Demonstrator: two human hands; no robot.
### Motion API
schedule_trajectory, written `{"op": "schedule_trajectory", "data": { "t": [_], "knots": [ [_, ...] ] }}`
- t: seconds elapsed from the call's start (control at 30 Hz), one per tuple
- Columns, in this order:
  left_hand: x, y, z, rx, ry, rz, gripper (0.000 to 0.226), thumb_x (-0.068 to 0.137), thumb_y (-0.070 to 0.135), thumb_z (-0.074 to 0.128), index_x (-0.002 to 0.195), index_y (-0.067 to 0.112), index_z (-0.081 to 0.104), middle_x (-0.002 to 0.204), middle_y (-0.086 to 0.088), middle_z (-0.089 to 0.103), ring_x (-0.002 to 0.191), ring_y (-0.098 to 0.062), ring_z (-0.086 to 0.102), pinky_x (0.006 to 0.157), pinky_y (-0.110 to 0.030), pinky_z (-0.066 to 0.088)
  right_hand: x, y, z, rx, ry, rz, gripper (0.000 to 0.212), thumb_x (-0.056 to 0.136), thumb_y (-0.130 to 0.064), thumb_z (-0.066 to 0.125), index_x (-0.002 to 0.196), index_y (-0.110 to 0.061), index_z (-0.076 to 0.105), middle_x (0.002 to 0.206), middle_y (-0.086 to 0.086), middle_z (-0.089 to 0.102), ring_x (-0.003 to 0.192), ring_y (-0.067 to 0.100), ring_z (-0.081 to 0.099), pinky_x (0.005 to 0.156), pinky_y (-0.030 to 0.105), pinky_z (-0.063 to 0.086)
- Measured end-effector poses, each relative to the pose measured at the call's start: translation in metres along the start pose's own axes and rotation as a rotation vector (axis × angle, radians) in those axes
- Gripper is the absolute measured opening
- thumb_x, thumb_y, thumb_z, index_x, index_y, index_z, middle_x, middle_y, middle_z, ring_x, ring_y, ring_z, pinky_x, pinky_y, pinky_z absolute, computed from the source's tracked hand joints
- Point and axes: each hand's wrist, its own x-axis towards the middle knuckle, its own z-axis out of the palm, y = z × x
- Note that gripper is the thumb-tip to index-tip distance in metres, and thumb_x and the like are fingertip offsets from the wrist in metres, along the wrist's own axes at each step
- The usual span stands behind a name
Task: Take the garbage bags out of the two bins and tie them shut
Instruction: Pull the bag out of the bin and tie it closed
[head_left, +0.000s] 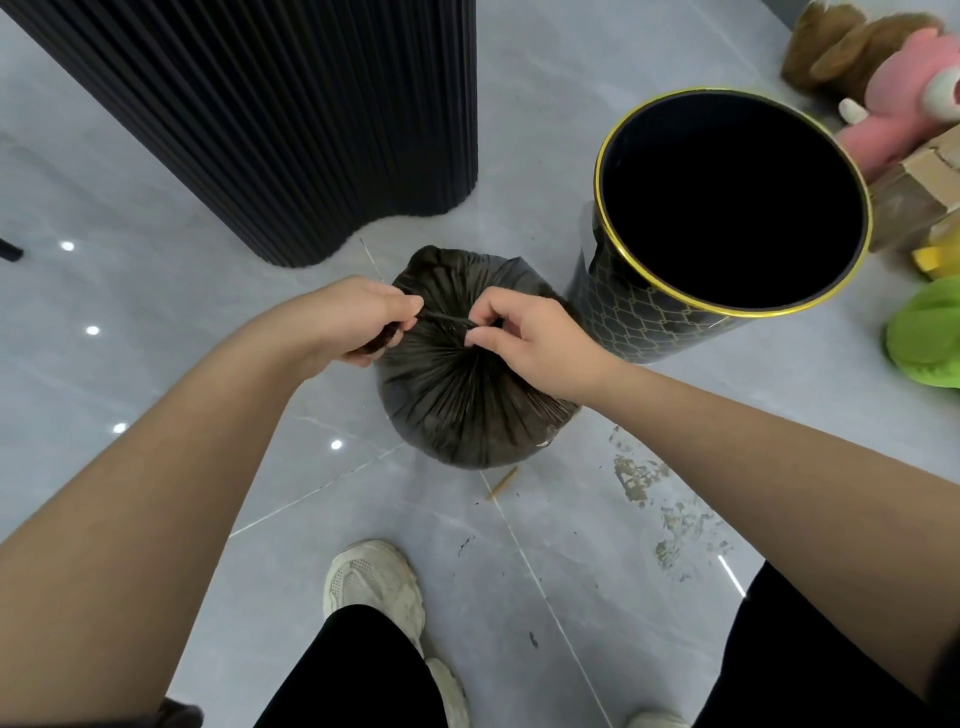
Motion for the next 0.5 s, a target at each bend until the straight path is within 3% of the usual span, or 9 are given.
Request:
{"op": "schedule_trajectory", "data": {
  "t": [0.1,0.2,0.3,0.5],
  "knots": [
    [0.002,0.001,0.000,-0.107,0.042,0.040,0.028,0.099,0.026,0.045,0.074,0.015,0.051,0.060,0.001,0.051,0.047,-0.011,0.045,0.052,-0.023,0.043,0.006,0.000,0.002,-0.013,0.061,0.012,0.007,0.093,-0.017,0.056,0.086,-0.017,0.056,0.080,-0.006,0.063,0.074,0.017,0.058,0.072,0.031,0.047],
    [0.004,-0.002,0.005,-0.056,0.064,0.088,0.030,0.099,0.025,0.044,0.072,0.013,0.050,0.050,0.004,0.038,0.041,-0.011,0.031,0.046,-0.023,0.028,0.008,0.007,0.006,-0.194,0.022,0.012,0.010,0.095,-0.022,0.054,0.096,-0.015,0.061,0.083,-0.004,0.060,0.072,0.012,0.052,0.070,0.033,0.047],
    [0.005,-0.010,0.006,0.017,0.110,0.138,0.031,0.099,0.025,0.045,0.070,0.014,0.051,0.046,0.009,0.034,0.037,-0.006,0.029,0.045,-0.023,0.026,0.010,0.012,0.009,-0.354,-0.040,-0.032,0.020,0.097,-0.025,0.050,0.100,-0.010,0.064,0.094,0.001,0.059,0.086,0.020,0.056,0.078,0.035,0.046],
    [0.009,-0.018,0.002,0.086,0.127,0.173,0.033,0.098,0.027,0.045,0.069,0.015,0.053,0.054,0.005,0.036,0.043,-0.009,0.031,0.047,-0.025,0.029,0.013,0.017,0.009,-0.303,-0.028,0.081,0.023,0.097,-0.021,0.050,0.098,-0.008,0.069,0.106,0.002,0.050,0.095,0.018,0.055,0.091,0.030,0.043]
  ]
}}
